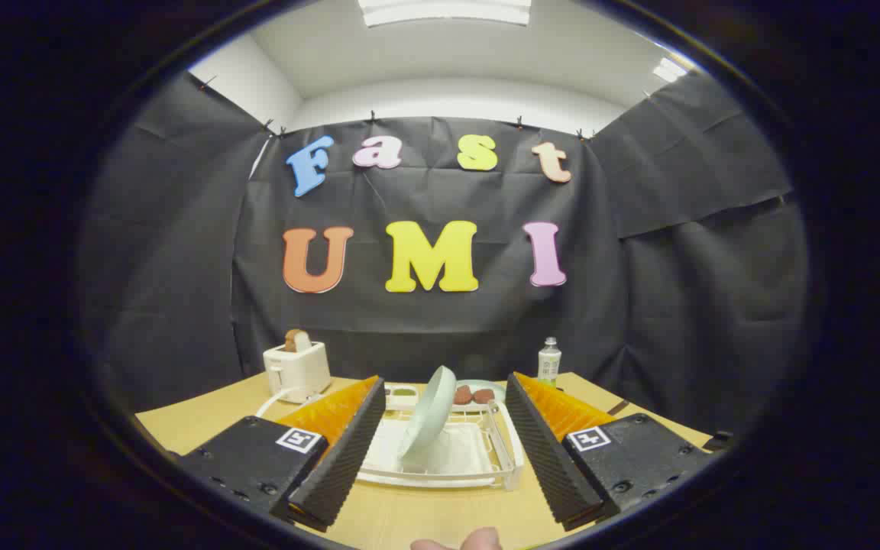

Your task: Take the plate from the dish rack, then take the spoon from the basket and place it into the plate.

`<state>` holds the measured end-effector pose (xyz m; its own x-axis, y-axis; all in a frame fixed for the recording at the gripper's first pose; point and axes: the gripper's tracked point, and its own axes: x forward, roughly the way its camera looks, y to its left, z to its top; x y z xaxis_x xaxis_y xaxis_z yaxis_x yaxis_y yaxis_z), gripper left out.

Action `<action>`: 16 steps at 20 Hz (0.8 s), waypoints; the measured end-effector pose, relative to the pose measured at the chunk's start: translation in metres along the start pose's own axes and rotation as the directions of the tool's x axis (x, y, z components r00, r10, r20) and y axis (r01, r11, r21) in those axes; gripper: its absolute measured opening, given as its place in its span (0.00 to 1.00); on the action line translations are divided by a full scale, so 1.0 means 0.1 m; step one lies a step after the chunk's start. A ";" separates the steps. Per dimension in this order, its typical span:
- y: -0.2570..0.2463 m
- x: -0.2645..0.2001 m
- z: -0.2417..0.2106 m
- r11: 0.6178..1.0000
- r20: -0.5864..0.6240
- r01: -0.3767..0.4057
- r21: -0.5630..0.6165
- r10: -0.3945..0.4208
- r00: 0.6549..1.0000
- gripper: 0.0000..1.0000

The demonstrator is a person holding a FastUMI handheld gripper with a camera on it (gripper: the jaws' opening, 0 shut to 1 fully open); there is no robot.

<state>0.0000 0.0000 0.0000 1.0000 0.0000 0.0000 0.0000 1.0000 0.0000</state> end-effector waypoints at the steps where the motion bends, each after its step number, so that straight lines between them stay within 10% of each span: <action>1: -0.01 0.00 -0.02 1.000 -0.003 0.002 0.003 -0.002 1.000 1.00; 16: -0.07 0.12 -0.09 1.000 0.011 -0.001 0.003 0.001 1.000 1.00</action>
<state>0.0122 -0.0070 -0.0091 0.9999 0.0009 0.0114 -0.0010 1.0000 0.0030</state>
